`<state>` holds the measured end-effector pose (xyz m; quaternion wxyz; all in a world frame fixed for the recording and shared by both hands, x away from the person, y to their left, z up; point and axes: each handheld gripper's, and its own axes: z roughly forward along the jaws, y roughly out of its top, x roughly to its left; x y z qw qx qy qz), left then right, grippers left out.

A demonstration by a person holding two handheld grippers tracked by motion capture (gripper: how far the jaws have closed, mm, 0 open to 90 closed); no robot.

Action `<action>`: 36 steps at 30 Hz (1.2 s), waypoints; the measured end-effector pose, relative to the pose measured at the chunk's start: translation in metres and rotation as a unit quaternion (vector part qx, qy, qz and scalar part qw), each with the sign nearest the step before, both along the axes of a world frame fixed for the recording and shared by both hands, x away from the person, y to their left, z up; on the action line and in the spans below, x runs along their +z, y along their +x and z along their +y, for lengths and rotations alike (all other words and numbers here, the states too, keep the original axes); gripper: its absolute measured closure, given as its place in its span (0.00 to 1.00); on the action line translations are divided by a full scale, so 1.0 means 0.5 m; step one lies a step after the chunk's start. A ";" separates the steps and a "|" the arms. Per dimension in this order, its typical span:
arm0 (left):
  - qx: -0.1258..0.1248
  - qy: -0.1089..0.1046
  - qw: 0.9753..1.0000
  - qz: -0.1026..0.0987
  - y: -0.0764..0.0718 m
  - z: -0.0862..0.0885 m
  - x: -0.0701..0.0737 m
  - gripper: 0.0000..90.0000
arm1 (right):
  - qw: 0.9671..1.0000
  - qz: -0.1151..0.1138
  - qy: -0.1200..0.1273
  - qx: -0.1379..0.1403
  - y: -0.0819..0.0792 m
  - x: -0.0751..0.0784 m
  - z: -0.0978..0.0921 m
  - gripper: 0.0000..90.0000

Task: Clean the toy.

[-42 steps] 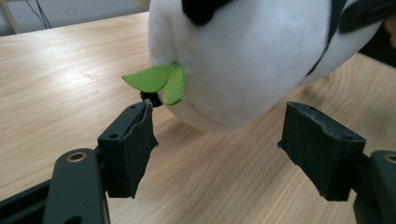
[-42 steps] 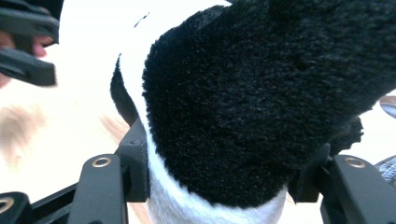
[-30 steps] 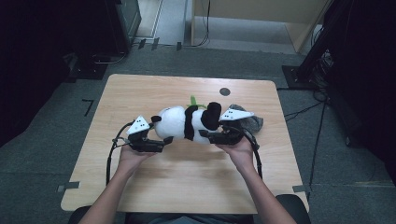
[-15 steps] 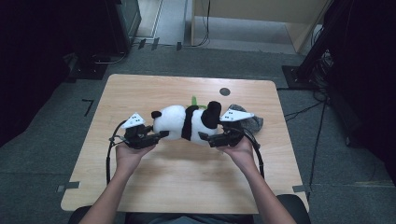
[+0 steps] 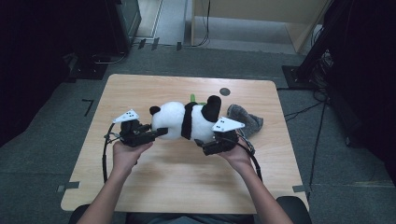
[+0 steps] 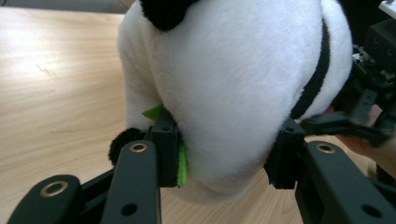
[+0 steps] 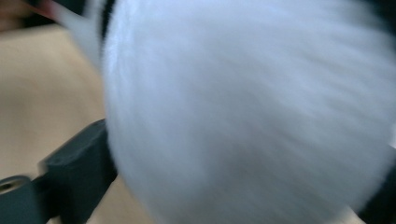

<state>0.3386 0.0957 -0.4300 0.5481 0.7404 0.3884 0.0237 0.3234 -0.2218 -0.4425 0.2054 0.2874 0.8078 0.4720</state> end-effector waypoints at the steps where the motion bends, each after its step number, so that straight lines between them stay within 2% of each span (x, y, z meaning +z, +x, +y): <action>1: 0.000 0.000 1.000 0.000 0.000 0.000 0.000 0.60 | 1.000 0.000 0.000 0.000 0.000 0.000 0.000 0.13; 2: 0.000 0.013 1.000 -0.005 0.000 -0.007 -0.006 0.58 | 1.000 0.006 -0.001 -0.028 0.000 -0.007 -0.003 0.25; 3: 0.000 0.013 1.000 -0.005 0.000 -0.007 -0.006 0.54 | 0.999 0.015 0.004 -0.032 0.004 -0.011 -0.006 0.31; 4: 0.003 0.034 0.999 -0.028 0.002 -0.014 -0.012 0.47 | 0.999 0.024 0.006 -0.037 0.005 -0.012 -0.009 0.34; 6: -0.001 0.057 0.997 -0.061 0.005 -0.015 -0.022 0.37 | 0.998 0.041 0.016 -0.041 0.011 -0.010 -0.017 0.39; 7: -0.001 0.057 0.997 -0.061 0.005 -0.015 -0.022 0.31 | 0.998 0.041 0.016 -0.041 0.011 -0.010 -0.017 0.39; 8: -0.001 0.081 0.994 -0.075 0.009 -0.013 -0.031 0.29 | 0.997 0.054 0.025 -0.049 0.017 -0.005 -0.028 0.40; 9: -0.001 0.081 0.994 -0.075 0.009 -0.013 -0.031 0.30 | 0.997 0.054 0.025 -0.049 0.017 -0.005 -0.028 0.40; 10: 0.002 0.083 0.994 -0.078 0.008 -0.006 -0.040 0.30 | 0.995 0.066 0.027 -0.066 0.024 0.000 -0.043 0.40; 12: 0.005 0.082 0.994 -0.076 0.007 -0.001 -0.045 0.30 | 0.994 0.069 0.030 -0.077 0.026 0.001 -0.053 0.40; 15: 0.005 0.072 0.995 -0.074 0.010 0.005 -0.053 0.31 | 0.991 0.083 0.054 -0.093 0.032 0.009 -0.081 0.40; 18: -0.007 0.068 0.995 -0.077 0.011 -0.007 -0.061 0.30 | 0.989 0.095 0.076 -0.079 0.029 0.016 -0.084 0.39; 20: -0.015 0.067 0.994 -0.083 0.010 -0.016 -0.063 0.30 | 0.989 0.102 0.082 -0.067 0.027 0.018 -0.078 0.38; 21: -0.019 0.066 0.994 -0.086 0.009 -0.021 -0.064 0.30 | 0.989 0.109 0.084 -0.058 0.024 0.019 -0.071 0.38; 22: -0.010 0.082 0.992 -0.095 0.007 -0.028 -0.066 0.24 | 0.989 0.122 0.078 -0.040 0.018 0.019 -0.055 0.37; 25: -0.005 0.083 0.992 -0.093 0.006 -0.028 -0.068 0.23 | 0.988 0.136 0.069 -0.027 0.017 0.018 -0.043 0.38; 27: -0.006 0.088 0.992 -0.088 0.006 -0.030 -0.070 0.26 | 0.987 0.143 0.064 -0.027 0.018 0.016 -0.038 0.38; 28: -0.003 0.099 0.991 -0.087 0.002 -0.035 -0.069 0.30 | 0.988 0.142 0.059 -0.028 0.019 0.013 -0.033 0.37; 30: -0.001 0.103 0.991 -0.083 0.001 -0.036 -0.068 0.45 | 0.989 0.138 0.050 -0.033 0.019 0.009 -0.028 0.36; 31: 0.003 0.105 0.991 -0.079 0.001 -0.037 -0.066 0.45 | 0.989 0.138 0.050 -0.033 0.019 0.009 -0.028 0.36; 32: 0.008 0.094 0.993 -0.068 0.002 -0.036 -0.064 0.57 | 0.990 0.128 0.045 -0.037 0.018 0.007 -0.023 0.31; 33: 0.008 0.094 0.993 -0.068 0.002 -0.036 -0.064 0.62 | 0.990 0.128 0.045 -0.037 0.018 0.007 -0.023 0.31; 34: 0.010 0.082 0.995 -0.060 0.003 -0.033 -0.059 0.66 | 0.992 0.115 0.041 -0.038 0.020 0.006 -0.024 0.24; 35: 0.010 0.082 0.995 -0.060 0.003 -0.033 -0.059 0.69 | 0.992 0.115 0.041 -0.038 0.020 0.006 -0.024 0.24; 36: 0.008 0.072 0.996 -0.055 0.002 -0.031 -0.052 0.70 | 0.992 0.108 0.049 -0.039 0.024 0.006 -0.031 0.18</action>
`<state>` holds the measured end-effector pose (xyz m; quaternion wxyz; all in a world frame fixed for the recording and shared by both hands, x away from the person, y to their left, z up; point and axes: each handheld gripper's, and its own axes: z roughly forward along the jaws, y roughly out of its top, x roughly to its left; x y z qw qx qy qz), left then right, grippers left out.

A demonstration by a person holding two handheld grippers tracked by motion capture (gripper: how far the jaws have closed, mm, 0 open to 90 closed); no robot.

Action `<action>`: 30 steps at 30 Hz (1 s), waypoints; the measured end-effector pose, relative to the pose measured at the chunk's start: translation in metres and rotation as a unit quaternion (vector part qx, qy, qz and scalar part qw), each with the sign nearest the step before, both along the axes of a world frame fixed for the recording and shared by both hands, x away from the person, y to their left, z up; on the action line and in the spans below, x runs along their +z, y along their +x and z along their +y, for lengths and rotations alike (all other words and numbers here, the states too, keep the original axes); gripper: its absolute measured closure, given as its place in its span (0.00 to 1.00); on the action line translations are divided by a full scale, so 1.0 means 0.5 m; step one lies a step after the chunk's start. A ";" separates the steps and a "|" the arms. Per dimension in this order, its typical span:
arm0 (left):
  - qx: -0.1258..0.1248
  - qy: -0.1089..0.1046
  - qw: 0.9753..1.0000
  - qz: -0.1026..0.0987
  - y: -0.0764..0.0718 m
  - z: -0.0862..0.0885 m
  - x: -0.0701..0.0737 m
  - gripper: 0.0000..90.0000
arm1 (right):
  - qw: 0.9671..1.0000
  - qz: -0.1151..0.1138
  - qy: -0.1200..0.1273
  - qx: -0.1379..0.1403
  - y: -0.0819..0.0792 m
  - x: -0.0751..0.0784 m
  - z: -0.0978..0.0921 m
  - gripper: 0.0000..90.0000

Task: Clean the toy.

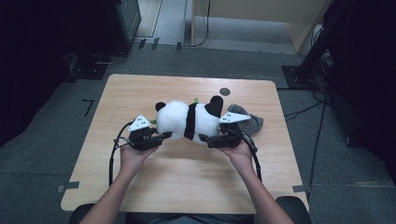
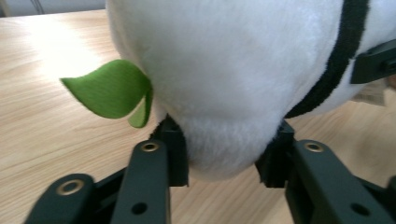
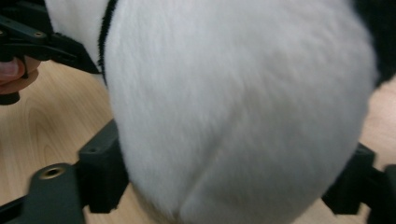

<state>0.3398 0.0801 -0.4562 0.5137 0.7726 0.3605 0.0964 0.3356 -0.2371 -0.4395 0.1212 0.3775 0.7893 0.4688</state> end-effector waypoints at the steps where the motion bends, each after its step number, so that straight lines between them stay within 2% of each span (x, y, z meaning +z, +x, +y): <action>1: 0.000 0.000 1.000 0.000 0.000 0.000 0.000 0.71 | 1.000 0.000 0.000 0.000 0.000 0.000 0.000 0.18; 2: 0.001 -0.010 1.000 0.009 0.003 0.005 0.004 0.70 | 1.000 -0.014 0.006 0.003 0.002 0.001 -0.008 0.16; 3: 0.001 -0.010 1.000 0.009 0.003 0.005 0.004 0.70 | 1.000 -0.014 0.006 0.003 0.002 0.001 -0.008 0.16; 5: 0.004 -0.030 0.999 0.024 0.010 0.018 0.004 0.71 | 1.000 -0.023 0.011 0.004 0.000 0.003 -0.014 0.16; 7: 0.007 -0.036 0.999 0.028 0.011 0.024 0.004 0.71 | 1.000 -0.020 0.012 0.004 0.000 0.002 -0.015 0.16; 8: 0.013 -0.041 0.999 0.030 0.013 0.030 0.005 0.72 | 1.000 -0.008 0.013 0.009 0.002 -0.002 -0.015 0.16; 9: 0.013 -0.041 0.999 0.030 0.013 0.030 0.005 0.71 | 1.000 -0.008 0.013 0.009 0.002 -0.002 -0.015 0.16; 10: 0.024 -0.040 0.998 0.033 0.014 0.037 0.004 0.71 | 1.000 -0.015 -0.003 -0.004 -0.002 -0.003 -0.016 0.20; 11: 0.024 -0.040 0.998 0.033 0.014 0.037 0.004 0.71 | 1.000 -0.026 -0.014 -0.010 -0.004 -0.002 -0.018 0.22; 12: 0.035 -0.052 0.997 0.044 0.019 0.053 0.004 0.72 | 0.999 -0.031 -0.021 -0.016 -0.006 -0.001 -0.020 0.24; 14: 0.036 -0.075 0.995 0.055 0.023 0.068 0.003 0.71 | 0.999 -0.024 -0.015 -0.015 -0.006 -0.001 -0.030 0.26; 17: 0.032 -0.075 0.996 0.048 0.020 0.067 0.005 0.71 | 1.000 -0.014 -0.005 -0.008 -0.004 -0.008 -0.032 0.29; 18: 0.022 -0.075 0.995 0.062 0.020 0.057 0.001 0.66 | 1.000 -0.001 0.009 0.011 -0.002 -0.015 -0.023 0.33; 19: 0.022 -0.075 0.995 0.062 0.020 0.057 0.001 0.62 | 1.000 -0.001 0.009 0.011 -0.002 -0.015 -0.023 0.33; 20: 0.018 -0.067 0.995 0.068 0.020 0.050 -0.003 0.62 | 1.000 0.002 0.012 0.019 -0.003 -0.016 -0.018 0.34; 21: 0.015 -0.057 0.995 0.077 0.020 0.043 -0.007 0.58 | 1.000 0.009 0.011 0.023 -0.005 -0.015 -0.011 0.32; 22: 0.014 -0.061 0.995 0.083 0.018 0.040 -0.011 0.54 | 1.000 0.016 -0.003 0.010 -0.007 -0.014 -0.005 0.32; 24: 0.012 -0.061 0.995 0.081 0.017 0.039 -0.010 0.52 | 1.000 0.020 -0.003 0.009 -0.008 -0.014 -0.008 0.33; 25: 0.012 -0.060 0.995 0.079 0.016 0.038 -0.009 0.46 | 1.000 0.022 0.006 0.006 -0.008 -0.009 -0.014 0.33; 30: 0.015 -0.044 0.996 0.079 0.012 0.039 -0.009 0.39 | 1.000 0.018 0.022 0.008 -0.014 0.007 -0.016 0.33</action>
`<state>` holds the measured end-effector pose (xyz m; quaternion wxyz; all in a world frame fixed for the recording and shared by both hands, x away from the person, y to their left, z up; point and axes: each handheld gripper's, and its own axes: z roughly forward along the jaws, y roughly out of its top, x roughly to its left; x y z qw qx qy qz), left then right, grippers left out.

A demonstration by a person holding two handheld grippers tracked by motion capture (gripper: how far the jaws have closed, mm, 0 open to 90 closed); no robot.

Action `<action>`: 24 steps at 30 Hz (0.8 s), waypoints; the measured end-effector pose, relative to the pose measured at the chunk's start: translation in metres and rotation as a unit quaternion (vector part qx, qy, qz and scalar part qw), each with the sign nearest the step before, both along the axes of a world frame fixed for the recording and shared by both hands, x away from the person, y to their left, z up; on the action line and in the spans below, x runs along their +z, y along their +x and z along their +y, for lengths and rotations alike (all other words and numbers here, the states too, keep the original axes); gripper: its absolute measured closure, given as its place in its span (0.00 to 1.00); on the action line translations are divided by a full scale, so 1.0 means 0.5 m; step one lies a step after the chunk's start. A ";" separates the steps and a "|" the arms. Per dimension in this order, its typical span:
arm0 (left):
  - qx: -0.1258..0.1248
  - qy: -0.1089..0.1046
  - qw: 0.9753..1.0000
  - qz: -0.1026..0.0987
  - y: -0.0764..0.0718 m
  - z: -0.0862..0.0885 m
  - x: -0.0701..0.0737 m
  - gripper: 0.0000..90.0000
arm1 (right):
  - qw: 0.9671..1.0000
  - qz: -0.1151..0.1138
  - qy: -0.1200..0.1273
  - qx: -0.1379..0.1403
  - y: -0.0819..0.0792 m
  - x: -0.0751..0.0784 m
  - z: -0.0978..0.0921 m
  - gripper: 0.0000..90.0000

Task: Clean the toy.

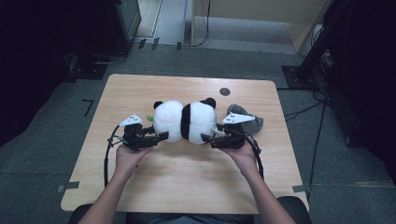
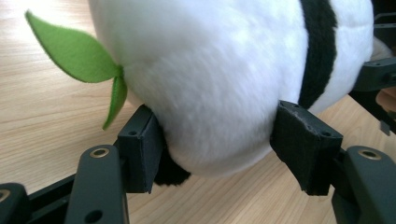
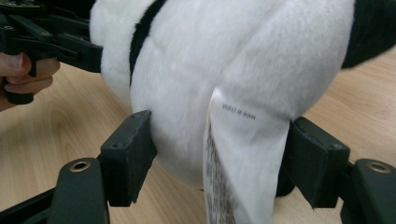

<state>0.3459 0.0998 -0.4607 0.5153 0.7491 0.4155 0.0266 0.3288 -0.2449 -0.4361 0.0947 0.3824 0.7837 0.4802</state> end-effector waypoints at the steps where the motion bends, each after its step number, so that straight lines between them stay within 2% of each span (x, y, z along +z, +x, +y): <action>1: 0.000 0.000 1.000 0.000 0.000 0.000 0.000 0.39 | 1.000 -0.003 0.000 0.002 0.000 0.000 0.001 0.33; 4: 0.006 -0.005 1.000 0.002 -0.004 0.006 0.003 0.39 | 1.000 -0.001 -0.001 0.004 0.001 0.000 0.003 0.32; 7: 0.010 0.000 1.000 -0.003 -0.010 0.012 0.003 0.39 | 1.000 -0.006 -0.010 0.005 0.005 -0.002 0.007 0.32; 8: 0.014 0.013 1.000 -0.001 -0.010 0.013 -0.003 0.39 | 1.000 -0.003 -0.016 0.002 0.008 -0.006 0.010 0.32; 9: 0.014 0.013 1.000 -0.001 -0.010 0.013 -0.003 0.39 | 1.000 -0.003 -0.016 0.002 0.008 -0.006 0.010 0.32; 11: 0.019 0.029 0.999 0.014 -0.005 0.010 -0.017 0.38 | 0.999 0.009 -0.034 0.000 0.020 -0.021 0.016 0.32; 13: 0.019 0.041 0.999 0.014 -0.002 0.007 -0.025 0.37 | 1.000 0.008 -0.028 -0.002 0.025 -0.025 0.018 0.32; 20: 0.023 0.051 0.998 -0.012 -0.004 0.006 -0.023 0.35 | 0.998 -0.030 -0.055 -0.012 0.026 -0.021 0.010 0.31; 22: 0.020 0.064 0.997 -0.027 -0.008 0.007 -0.018 0.34 | 0.997 -0.038 -0.060 -0.018 0.022 -0.016 0.004 0.31; 24: 0.022 0.070 0.997 -0.029 -0.008 0.008 -0.013 0.34 | 0.997 -0.048 -0.057 -0.023 0.019 -0.008 -0.004 0.31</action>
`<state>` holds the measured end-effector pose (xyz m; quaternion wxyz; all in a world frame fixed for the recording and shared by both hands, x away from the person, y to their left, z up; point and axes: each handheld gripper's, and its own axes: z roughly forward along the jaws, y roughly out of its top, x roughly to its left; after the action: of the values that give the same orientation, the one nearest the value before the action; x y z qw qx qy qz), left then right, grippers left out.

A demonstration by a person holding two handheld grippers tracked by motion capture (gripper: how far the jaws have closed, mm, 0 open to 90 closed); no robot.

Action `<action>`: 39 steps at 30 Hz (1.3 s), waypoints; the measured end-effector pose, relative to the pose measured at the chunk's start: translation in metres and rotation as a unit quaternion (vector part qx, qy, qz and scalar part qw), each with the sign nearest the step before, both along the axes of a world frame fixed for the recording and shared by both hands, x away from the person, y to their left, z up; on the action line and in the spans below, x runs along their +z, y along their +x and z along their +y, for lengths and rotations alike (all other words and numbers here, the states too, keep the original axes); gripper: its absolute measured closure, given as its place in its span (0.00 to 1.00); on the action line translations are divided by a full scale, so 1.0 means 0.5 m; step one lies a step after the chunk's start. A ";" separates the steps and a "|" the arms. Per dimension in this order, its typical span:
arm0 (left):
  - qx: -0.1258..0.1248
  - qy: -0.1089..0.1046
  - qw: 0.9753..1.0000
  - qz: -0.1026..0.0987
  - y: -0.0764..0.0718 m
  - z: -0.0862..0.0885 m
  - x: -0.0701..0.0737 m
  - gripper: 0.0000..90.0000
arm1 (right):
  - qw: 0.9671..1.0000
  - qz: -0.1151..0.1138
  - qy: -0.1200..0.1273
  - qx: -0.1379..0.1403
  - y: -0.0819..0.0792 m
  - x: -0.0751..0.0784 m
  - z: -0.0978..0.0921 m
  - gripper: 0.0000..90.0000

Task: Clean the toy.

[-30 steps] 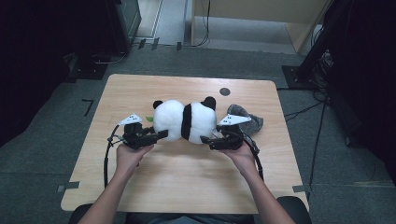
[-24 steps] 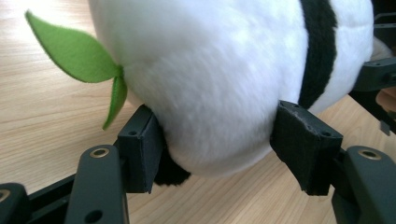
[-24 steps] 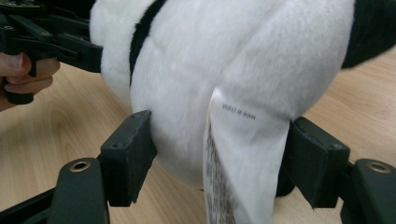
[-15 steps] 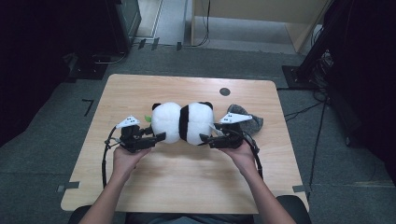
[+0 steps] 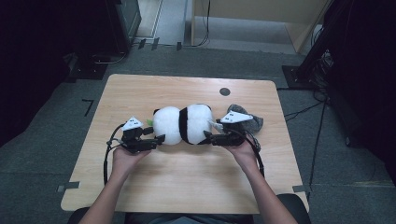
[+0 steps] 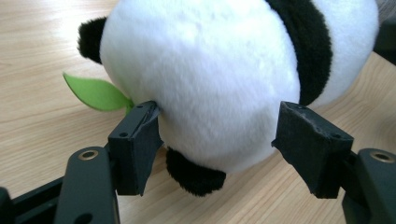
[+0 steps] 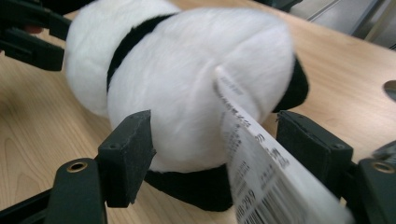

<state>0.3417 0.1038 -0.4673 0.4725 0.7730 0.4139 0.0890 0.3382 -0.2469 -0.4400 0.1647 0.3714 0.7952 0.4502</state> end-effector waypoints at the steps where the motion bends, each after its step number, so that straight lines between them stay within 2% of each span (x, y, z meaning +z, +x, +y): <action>1: 0.000 0.000 1.000 0.000 0.000 0.000 0.000 0.33 | 1.000 -0.004 0.003 -0.005 -0.003 0.005 -0.004 0.31; 2: 0.005 -0.011 1.000 0.001 0.002 0.001 0.005 0.32 | 1.000 -0.012 0.006 -0.009 -0.005 0.009 -0.010 0.32; 5: 0.007 -0.014 1.000 -0.005 0.003 0.000 0.010 0.31 | 0.999 -0.024 0.013 -0.025 -0.007 0.017 -0.030 0.32; 6: 0.006 -0.007 1.000 -0.015 0.004 -0.003 0.013 0.30 | 0.999 -0.027 0.013 -0.032 -0.006 0.018 -0.036 0.32; 11: 0.004 0.001 1.000 -0.013 0.012 -0.005 0.007 0.30 | 0.998 -0.030 0.012 -0.057 -0.009 0.018 -0.063 0.32; 12: 0.004 0.004 1.000 -0.014 0.015 -0.004 0.004 0.30 | 0.997 -0.037 0.007 -0.071 -0.014 0.018 -0.072 0.32; 17: 0.001 0.010 1.000 -0.016 0.022 -0.003 0.002 0.30 | 0.994 -0.049 -0.001 -0.096 -0.020 0.016 -0.094 0.32; 18: 0.001 0.011 1.000 -0.014 0.025 -0.002 -0.001 0.30 | 0.992 -0.053 -0.007 -0.110 -0.021 0.013 -0.103 0.32; 19: 0.001 0.011 1.000 -0.014 0.025 -0.002 -0.001 0.30 | 0.992 -0.053 -0.007 -0.110 -0.021 0.013 -0.103 0.32; 22: -0.002 0.007 1.000 -0.004 0.030 -0.002 -0.005 0.29 | 0.989 -0.055 -0.017 -0.137 -0.013 -0.003 -0.122 0.33; 25: -0.002 0.007 1.000 -0.006 0.030 -0.002 -0.006 0.29 | 0.988 -0.050 -0.018 -0.146 -0.004 -0.012 -0.130 0.33; 28: -0.001 0.009 1.000 -0.009 0.028 -0.005 -0.005 0.29 | 0.982 -0.063 -0.017 -0.176 0.011 -0.023 -0.143 0.34; 29: -0.001 0.009 1.000 -0.009 0.028 -0.005 -0.005 0.29 | 0.982 -0.063 -0.017 -0.176 0.011 -0.023 -0.143 0.34; 30: -0.001 0.007 1.000 -0.008 0.028 -0.005 -0.005 0.29 | 0.978 -0.072 -0.024 -0.195 0.018 -0.031 -0.147 0.34; 31: -0.001 0.007 1.000 -0.008 0.028 -0.005 -0.005 0.29 | 0.978 -0.072 -0.024 -0.195 0.018 -0.031 -0.147 0.34; 32: -0.001 0.006 1.000 -0.008 0.029 -0.006 -0.006 0.29 | 0.973 -0.087 -0.031 -0.210 0.025 -0.041 -0.149 0.36; 34: 0.000 0.008 1.000 -0.010 0.027 -0.007 -0.005 0.29 | 0.970 -0.095 -0.042 -0.221 0.034 -0.055 -0.148 0.36; 35: 0.000 0.008 1.000 -0.010 0.027 -0.007 -0.005 0.29 | 0.970 -0.095 -0.042 -0.221 0.034 -0.055 -0.148 0.36; 36: -0.001 0.009 1.000 -0.012 0.027 -0.008 -0.005 0.29 | 0.968 -0.094 -0.033 -0.232 0.044 -0.070 -0.151 0.37; 37: -0.001 0.009 1.000 -0.012 0.027 -0.008 -0.005 0.29 | 0.968 -0.094 -0.033 -0.232 0.044 -0.070 -0.151 0.37; 38: -0.002 0.008 1.000 -0.012 0.027 -0.008 -0.005 0.29 | 0.965 -0.090 -0.036 -0.245 0.056 -0.086 -0.156 0.38; 39: -0.002 0.008 1.000 -0.012 0.027 -0.008 -0.005 0.29 | 0.964 -0.081 -0.030 -0.250 0.062 -0.093 -0.160 0.39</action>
<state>0.3552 0.1000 -0.4699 0.4714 0.7763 0.4061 0.1005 0.3690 -0.3271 -0.4863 0.3474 0.5153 0.6743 0.3989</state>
